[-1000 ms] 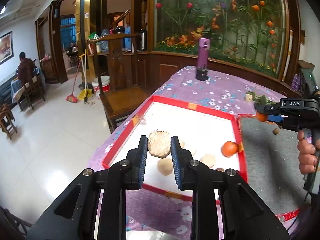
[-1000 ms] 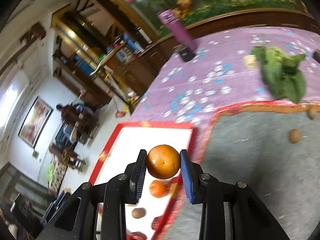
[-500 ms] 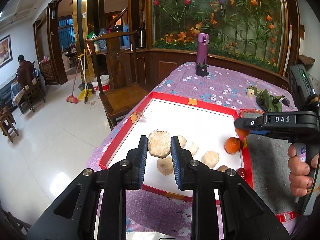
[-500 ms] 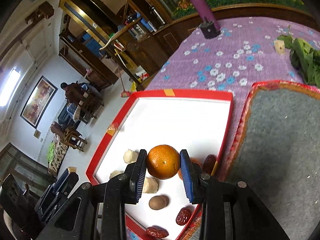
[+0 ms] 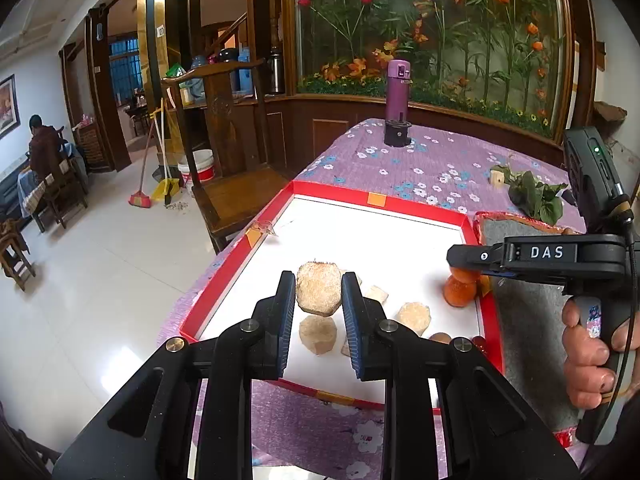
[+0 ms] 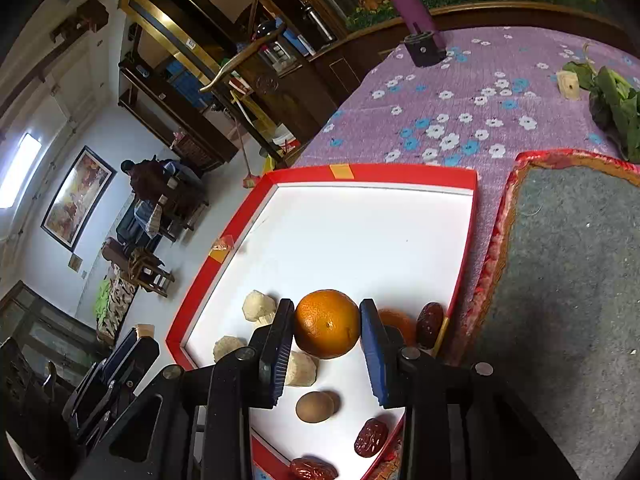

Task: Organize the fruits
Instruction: 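Lower the orange and the nut toward the tray floor with both tools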

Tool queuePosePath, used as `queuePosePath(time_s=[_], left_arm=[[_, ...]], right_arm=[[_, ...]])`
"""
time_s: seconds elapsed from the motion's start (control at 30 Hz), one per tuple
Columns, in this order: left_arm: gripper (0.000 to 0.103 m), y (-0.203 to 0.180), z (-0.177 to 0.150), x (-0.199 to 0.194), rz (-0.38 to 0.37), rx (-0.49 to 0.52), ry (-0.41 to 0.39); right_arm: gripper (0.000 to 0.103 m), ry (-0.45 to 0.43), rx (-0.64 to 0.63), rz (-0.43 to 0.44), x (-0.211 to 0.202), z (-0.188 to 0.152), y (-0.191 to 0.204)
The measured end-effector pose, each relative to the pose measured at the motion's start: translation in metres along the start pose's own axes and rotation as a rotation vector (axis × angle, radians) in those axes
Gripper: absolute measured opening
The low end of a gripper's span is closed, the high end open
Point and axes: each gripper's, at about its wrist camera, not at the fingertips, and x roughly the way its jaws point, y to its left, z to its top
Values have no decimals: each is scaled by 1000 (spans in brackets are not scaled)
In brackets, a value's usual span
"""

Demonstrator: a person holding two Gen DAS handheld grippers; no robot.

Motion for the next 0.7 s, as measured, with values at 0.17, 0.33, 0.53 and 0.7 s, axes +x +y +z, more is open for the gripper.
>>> queuePosePath(time_s=[0.17,0.33,0.53,0.7], left_arm=[[23,-5,-2,11,-1,13,25],[23,-7,-6,20,0,14,49],[23,-4,-6,25,8,10,57],[23,-5,-6,32,0,13,69]], right_arm=[[32,19,-3,-2,11,-3,-1],[32,15,-28,-5,13,-4,2],[32,25,-38,-10,18,-5,5],[32,11,-56,-11,17,-5,10]])
